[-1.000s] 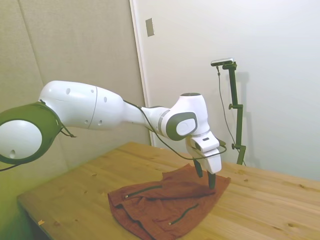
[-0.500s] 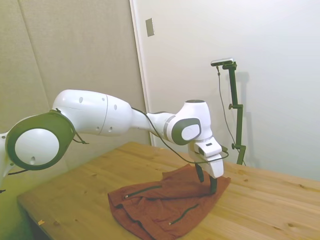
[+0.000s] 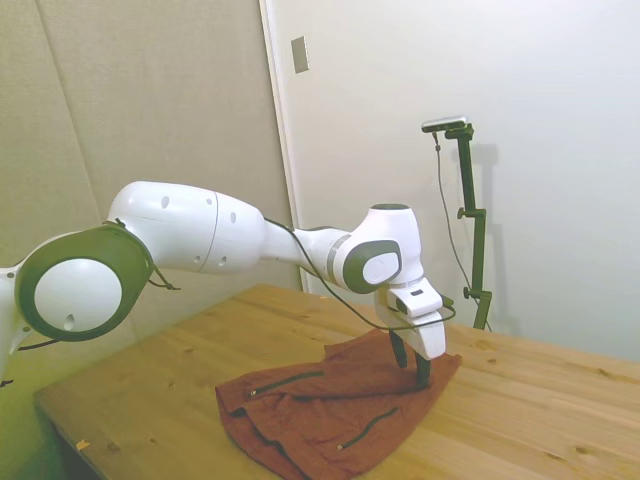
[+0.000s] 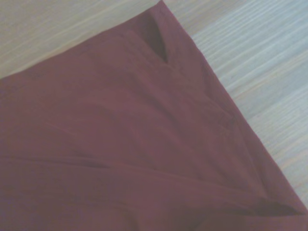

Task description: Unfold the shorts

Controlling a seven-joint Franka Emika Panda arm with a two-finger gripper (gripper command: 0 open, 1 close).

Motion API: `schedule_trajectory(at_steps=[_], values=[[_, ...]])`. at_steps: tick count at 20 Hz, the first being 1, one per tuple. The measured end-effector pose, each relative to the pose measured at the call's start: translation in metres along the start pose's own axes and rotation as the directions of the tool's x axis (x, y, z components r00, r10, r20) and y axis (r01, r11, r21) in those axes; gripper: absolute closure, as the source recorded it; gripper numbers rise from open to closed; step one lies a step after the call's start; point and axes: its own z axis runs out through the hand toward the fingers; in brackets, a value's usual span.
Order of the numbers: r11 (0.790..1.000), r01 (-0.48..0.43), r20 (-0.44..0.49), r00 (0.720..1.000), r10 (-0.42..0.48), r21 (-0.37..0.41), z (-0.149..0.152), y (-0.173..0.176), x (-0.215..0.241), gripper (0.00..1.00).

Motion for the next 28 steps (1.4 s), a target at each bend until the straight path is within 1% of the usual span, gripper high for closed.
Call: schedule_trajectory(at_steps=[9,16,23,25,28], values=[[1.000,0.005,0.000,1.000,-0.005,0.001,0.000,0.000,0.000,1.00],[0.999,0.036,0.011,0.999,-0.036,0.032,-0.016,-0.011,-0.021,1.00],[0.985,0.071,0.090,0.992,-0.086,0.160,-0.046,-0.028,-0.065,1.00],[0.973,0.072,0.134,0.986,-0.103,0.217,-0.058,-0.035,-0.078,1.00],[0.956,0.077,0.198,0.971,-0.137,0.282,-0.074,-0.047,-0.104,1.00]])
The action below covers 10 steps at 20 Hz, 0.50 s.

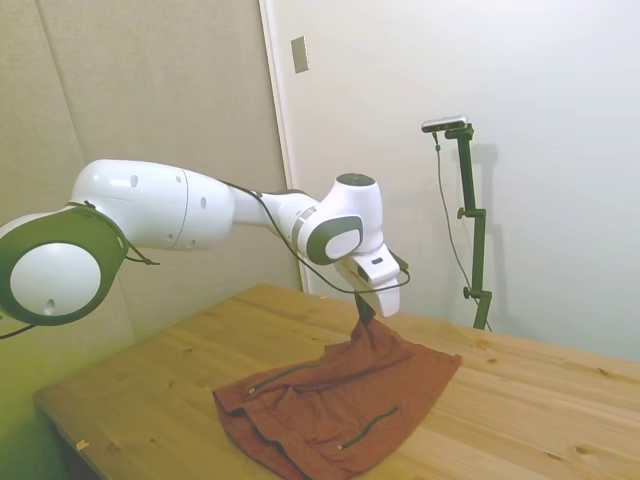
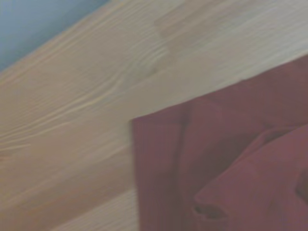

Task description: Unfold the shorts

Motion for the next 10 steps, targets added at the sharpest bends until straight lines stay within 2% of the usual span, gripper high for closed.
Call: schedule_trajectory(at_steps=[5,10], values=[[0.996,0.067,0.065,0.995,-0.070,0.053,-0.006,-0.041,-0.059,1.00],[0.995,0.089,0.116,0.989,-0.094,0.049,0.019,-0.078,-0.115,1.00]])
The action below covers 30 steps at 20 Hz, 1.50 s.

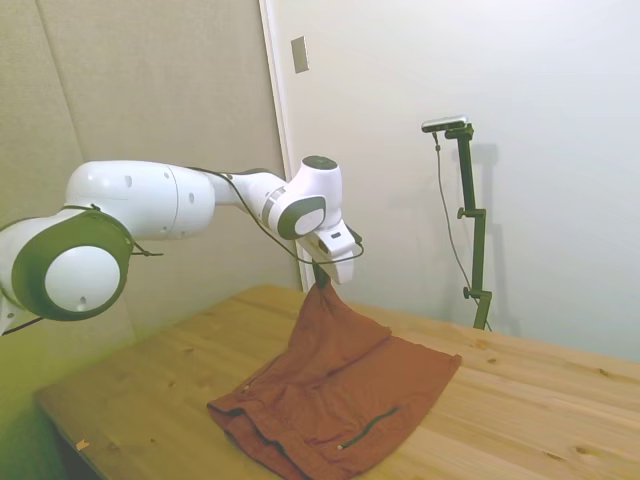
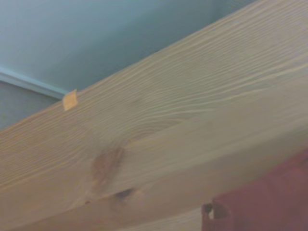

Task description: Unfold the shorts

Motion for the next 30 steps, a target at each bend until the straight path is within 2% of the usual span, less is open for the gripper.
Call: schedule_trajectory(at_steps=[3,4,8,12,17,19,21,23,26,30], values=[[1.000,0.003,0.017,1.000,-0.003,-0.004,0.025,-0.016,-0.019,1.00],[1.000,0.007,0.019,1.000,-0.007,-0.008,0.033,-0.021,-0.026,0.00],[0.999,0.038,0.036,0.999,-0.036,-0.036,0.060,-0.032,-0.048,0.00],[0.998,0.046,0.053,0.998,-0.043,-0.049,0.066,-0.034,-0.053,0.00],[0.997,0.061,0.042,0.997,-0.059,-0.037,0.048,-0.041,-0.057,0.00],[0.995,0.086,-0.048,0.995,-0.088,-0.057,0.026,-0.038,-0.051,0.00],[0.990,0.088,-0.139,0.985,-0.103,-0.109,0.003,-0.022,-0.037,0.00],[0.979,0.081,-0.182,0.976,-0.116,-0.185,-0.017,0.002,-0.020,0.00],[0.954,0.128,-0.174,0.968,-0.180,-0.270,-0.036,0.040,-0.003,0.00],[0.918,0.236,-0.125,0.950,-0.287,-0.320,-0.056,0.087,0.007,0.00]])
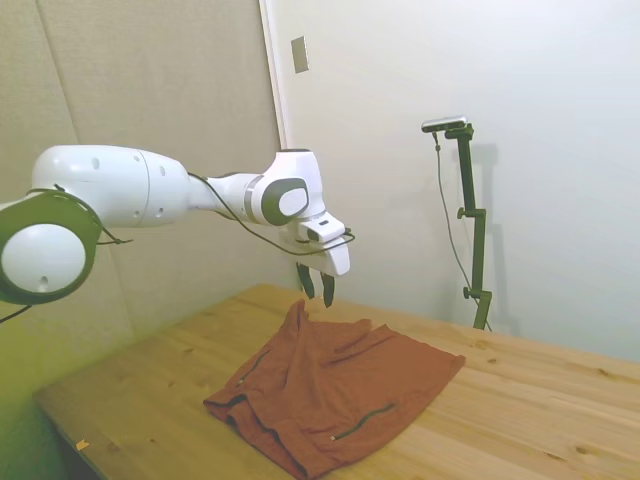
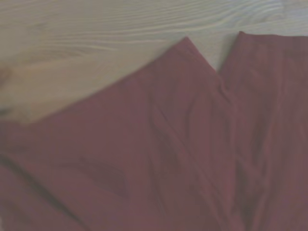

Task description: Unfold the shorts

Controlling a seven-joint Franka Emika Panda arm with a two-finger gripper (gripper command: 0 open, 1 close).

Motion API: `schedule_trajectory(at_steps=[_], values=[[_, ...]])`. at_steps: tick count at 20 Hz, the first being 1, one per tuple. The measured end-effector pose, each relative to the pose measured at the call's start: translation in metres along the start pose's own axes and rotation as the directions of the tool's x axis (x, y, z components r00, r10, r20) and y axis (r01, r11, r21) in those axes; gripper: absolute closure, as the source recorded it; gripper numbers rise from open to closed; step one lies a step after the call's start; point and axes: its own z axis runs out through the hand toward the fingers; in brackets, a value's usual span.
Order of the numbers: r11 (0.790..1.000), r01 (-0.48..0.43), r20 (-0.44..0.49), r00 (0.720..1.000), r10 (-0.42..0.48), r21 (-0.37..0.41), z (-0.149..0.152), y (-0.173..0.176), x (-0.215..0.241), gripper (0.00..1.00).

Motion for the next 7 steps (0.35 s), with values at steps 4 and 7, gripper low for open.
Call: schedule_trajectory(at_steps=[4,7], values=[[0.997,0.078,0.028,0.997,-0.078,-0.011,-0.012,0.055,-0.017,0.00],[0.991,0.135,0.058,0.989,-0.134,-0.016,-0.021,0.098,-0.040,0.00]])
